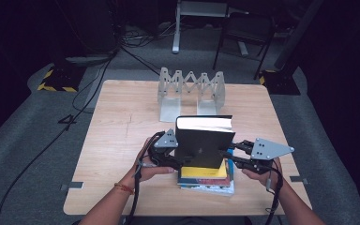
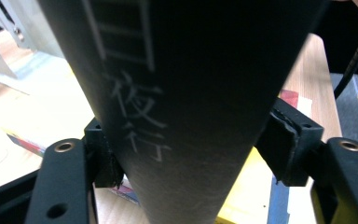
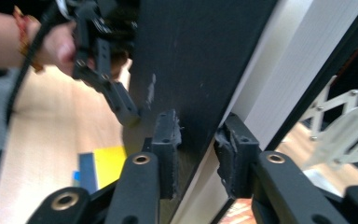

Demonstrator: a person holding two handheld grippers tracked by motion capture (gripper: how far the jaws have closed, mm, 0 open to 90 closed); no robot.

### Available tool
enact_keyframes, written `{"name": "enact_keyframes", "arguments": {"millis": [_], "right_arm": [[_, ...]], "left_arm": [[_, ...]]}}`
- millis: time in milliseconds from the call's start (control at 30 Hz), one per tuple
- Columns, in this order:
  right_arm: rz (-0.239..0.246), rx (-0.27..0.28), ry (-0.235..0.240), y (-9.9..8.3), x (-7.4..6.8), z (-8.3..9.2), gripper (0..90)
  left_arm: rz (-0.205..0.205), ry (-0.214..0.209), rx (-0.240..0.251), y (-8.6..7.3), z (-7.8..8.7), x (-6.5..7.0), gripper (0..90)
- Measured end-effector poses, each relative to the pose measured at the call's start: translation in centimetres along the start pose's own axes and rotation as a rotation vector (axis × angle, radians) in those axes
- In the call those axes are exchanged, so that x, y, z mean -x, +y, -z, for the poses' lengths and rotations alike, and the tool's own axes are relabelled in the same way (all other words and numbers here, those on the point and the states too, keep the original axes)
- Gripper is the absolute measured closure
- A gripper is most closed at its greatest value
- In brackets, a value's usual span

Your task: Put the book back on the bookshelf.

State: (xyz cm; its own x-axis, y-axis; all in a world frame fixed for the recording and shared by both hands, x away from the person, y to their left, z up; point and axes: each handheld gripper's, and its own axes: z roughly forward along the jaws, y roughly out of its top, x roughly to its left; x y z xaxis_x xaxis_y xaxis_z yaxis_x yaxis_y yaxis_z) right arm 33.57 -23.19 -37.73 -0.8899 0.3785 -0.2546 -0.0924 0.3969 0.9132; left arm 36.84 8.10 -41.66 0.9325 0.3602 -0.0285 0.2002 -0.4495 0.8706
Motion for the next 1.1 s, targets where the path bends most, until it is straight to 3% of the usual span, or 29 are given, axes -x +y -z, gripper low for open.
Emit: {"name": "enact_keyframes", "arguments": {"millis": [100,200,300,400,433,467,533,600,700,900,1100], "right_arm": [[-0.022,-0.011,-0.035,-0.2,0.1,0.0,65.2],[-0.002,-0.041,-0.082,-0.6,0.2,-0.1,55.6],[-0.042,-0.06,-0.087,-0.9,0.4,-0.2,43.0],[-0.01,-0.111,-0.161,-1.2,0.4,-0.6,37.0],[-0.024,-0.12,-0.149,-1.5,0.5,-0.8,33.5],[-0.081,-0.116,-0.096,-1.8,0.8,-1.1,31.1],[-0.076,-0.133,-0.081,-1.9,0.8,-1.6,25.6],[-0.062,-0.138,-0.075,-1.9,0.5,-2.1,27.0],[-0.082,-0.146,-0.106,-1.7,0.3,-2.5,25.7],[-0.083,-0.131,-0.102,-1.9,0.3,-2.5,25.9],[-0.089,-0.13,-0.108,-1.9,0.2,-2.6,25.3]], "left_arm": [[-0.004,-0.013,0.013,-0.1,0.1,0.1,38.6],[0.007,-0.033,0.034,-0.3,0.2,0.2,44.2],[-0.004,-0.039,0.041,-0.3,0.2,0.4,46.6],[-0.029,-0.044,0.039,-0.4,0.3,0.7,48.0],[-0.047,-0.04,0.029,-0.3,0.3,1.0,48.8],[-0.056,-0.032,0.025,-0.2,0.3,1.2,49.1],[-0.067,-0.021,0.022,-0.2,0.3,1.5,49.2],[-0.056,-0.02,0.02,0.0,0.2,1.4,49.1],[-0.036,-0.008,0.032,0.0,0.1,1.4,47.8],[-0.019,-0.01,0.068,0.8,0.0,1.5,46.7],[-0.019,0.009,0.07,1.1,-0.1,1.7,45.9]]}}
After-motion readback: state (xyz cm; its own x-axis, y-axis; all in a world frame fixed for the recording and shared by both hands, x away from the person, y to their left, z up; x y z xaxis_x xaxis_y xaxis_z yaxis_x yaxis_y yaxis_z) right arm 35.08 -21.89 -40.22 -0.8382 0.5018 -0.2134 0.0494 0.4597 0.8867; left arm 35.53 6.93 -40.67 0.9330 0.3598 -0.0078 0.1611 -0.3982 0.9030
